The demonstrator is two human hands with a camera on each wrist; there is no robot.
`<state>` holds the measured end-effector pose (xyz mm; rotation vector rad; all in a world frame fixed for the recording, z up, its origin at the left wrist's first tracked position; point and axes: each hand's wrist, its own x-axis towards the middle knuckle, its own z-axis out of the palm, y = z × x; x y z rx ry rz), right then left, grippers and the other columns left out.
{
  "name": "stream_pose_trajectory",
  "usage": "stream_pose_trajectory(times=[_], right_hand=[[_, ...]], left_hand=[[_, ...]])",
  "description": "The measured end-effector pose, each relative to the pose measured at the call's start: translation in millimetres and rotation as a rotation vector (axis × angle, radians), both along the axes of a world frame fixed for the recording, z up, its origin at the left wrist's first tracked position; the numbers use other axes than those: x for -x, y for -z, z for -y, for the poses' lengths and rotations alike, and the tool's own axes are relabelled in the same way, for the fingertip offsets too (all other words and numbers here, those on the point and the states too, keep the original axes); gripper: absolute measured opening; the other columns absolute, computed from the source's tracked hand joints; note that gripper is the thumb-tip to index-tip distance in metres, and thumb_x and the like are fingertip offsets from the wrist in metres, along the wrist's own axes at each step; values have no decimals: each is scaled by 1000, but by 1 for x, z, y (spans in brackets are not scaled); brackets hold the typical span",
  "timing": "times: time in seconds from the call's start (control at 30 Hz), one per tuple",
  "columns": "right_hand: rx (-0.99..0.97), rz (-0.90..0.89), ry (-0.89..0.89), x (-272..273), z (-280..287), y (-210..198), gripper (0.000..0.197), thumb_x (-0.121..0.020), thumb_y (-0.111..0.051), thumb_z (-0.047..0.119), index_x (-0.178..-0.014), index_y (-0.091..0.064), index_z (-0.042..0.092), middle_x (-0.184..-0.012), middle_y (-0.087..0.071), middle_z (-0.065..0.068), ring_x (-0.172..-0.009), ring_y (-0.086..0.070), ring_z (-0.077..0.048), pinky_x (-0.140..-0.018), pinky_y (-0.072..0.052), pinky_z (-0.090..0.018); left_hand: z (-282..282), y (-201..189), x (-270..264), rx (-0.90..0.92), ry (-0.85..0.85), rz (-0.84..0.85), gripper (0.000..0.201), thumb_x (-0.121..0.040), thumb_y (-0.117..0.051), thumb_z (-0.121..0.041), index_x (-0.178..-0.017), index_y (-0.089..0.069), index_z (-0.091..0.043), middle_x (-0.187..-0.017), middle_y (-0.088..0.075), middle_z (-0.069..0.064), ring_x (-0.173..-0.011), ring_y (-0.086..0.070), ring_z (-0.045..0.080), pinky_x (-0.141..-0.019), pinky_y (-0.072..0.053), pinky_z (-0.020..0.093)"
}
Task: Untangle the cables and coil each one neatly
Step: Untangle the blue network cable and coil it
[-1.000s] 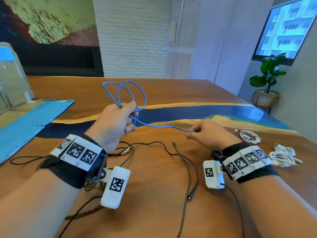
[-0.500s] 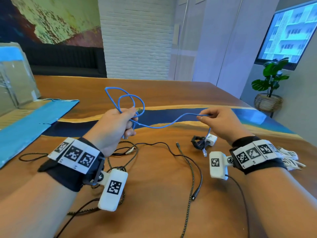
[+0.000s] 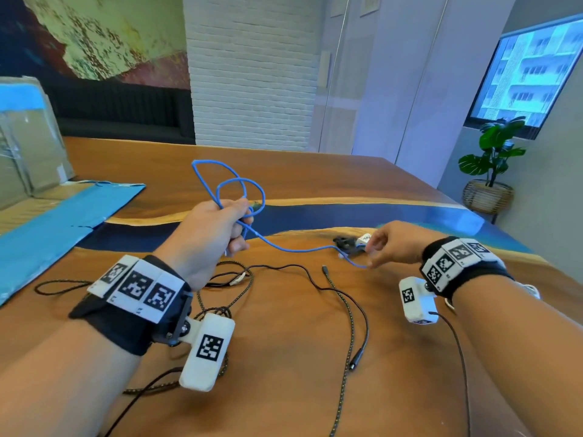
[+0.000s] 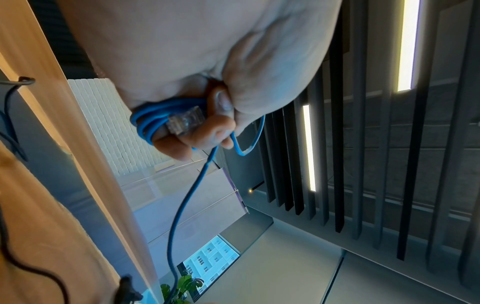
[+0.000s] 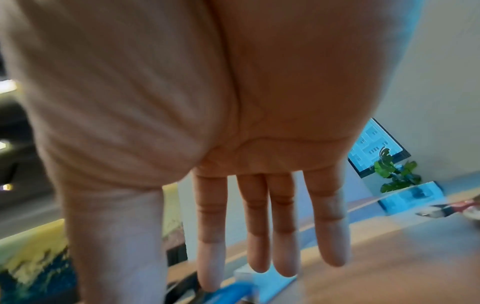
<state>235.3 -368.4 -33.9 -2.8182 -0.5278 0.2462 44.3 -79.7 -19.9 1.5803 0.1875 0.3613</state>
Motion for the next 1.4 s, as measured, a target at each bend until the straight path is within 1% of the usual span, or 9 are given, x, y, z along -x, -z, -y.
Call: stream_pose_trajectory(times=[0.17, 0.3, 0.57, 0.7, 0.83, 0.97, 1.17, 1.27, 1.4], right_hand=[[46, 49, 87, -12, 7, 7, 6, -83, -82, 30, -84, -77, 26, -90, -75, 3, -80, -68, -16, -80, -60, -38], [-70, 49, 156, -11, -4, 6, 23, -97, -67, 35, -90, -71, 14, -75, -77, -12, -69, -76, -30, -72, -65, -42], [163, 113, 88, -10, -54, 15, 21, -91, -71, 17, -107, -65, 4, -83, -72, -9, -75, -67, -25, -62, -55, -32], [173, 91, 101, -16, -57, 18, 19, -89, -67, 5, -107, -68, 2, -104, -73, -17, -94, -71, -32, -76, -60, -38], [68, 44, 125, -26, -45, 23, 23, -91, -57, 3, -110, -69, -3, -90, -72, -18, -72, -63, -30, -65, -54, -37], [-85, 104, 190, -33, -37, 15, 26, -100, -60, 17, -90, -74, -2, -60, -53, -10, -46, -43, -22, -47, -38, -25], [-57, 253, 182, -38, -36, -4, 38, -99, -55, 16, -61, -53, 8, -56, -47, -9, -53, -38, -24, -52, -35, -29], [-183, 143, 56, -26, -46, -9, 34, -100, -60, 28, -81, -72, 2, -70, -66, -14, -53, -50, -22, -51, -44, -29], [-192, -95, -132, -2, -68, 1, 20, -103, -59, 36, -103, -74, 23, -71, -75, -7, -52, -66, -15, -51, -54, -28]], left_hand=[[-4, -3, 2, 20, -19, -5, 31, -109, -47, -30, -93, -58, -6, -53, -25, -4, -49, -32, 17, -73, -44, 37], [-1, -4, 3, 9, -6, -27, 30, -109, -47, -30, -93, -58, -7, -51, -27, -5, -49, -32, 17, -72, -45, 36], [7, 0, 8, -9, 33, -56, 29, -108, -47, -27, -94, -58, -5, -51, -27, -5, -49, -33, 17, -73, -46, 37], [1, 5, 11, 1, 27, -70, 29, -109, -47, -27, -95, -58, -4, -52, -27, -5, -49, -34, 17, -74, -47, 38], [-3, 9, 10, 14, 31, -80, 29, -109, -46, -25, -95, -57, -3, -52, -27, -5, -47, -33, 17, -73, -46, 37], [-4, 15, 8, 27, 32, -98, 30, -108, -47, -27, -94, -59, -3, -52, -26, -4, -48, -33, 18, -72, -46, 36], [-4, 21, 6, 62, 25, -101, 29, -108, -48, -28, -99, -59, -2, -51, -28, -6, -50, -33, 17, -77, -46, 40], [-5, 21, 6, 71, 17, -98, 29, -108, -48, -27, -97, -59, -3, -51, -27, -5, -50, -33, 18, -77, -46, 40], [-7, 25, 6, 83, 11, -95, 29, -108, -49, -26, -95, -59, -3, -52, -26, -5, -49, -32, 18, -80, -45, 43]])
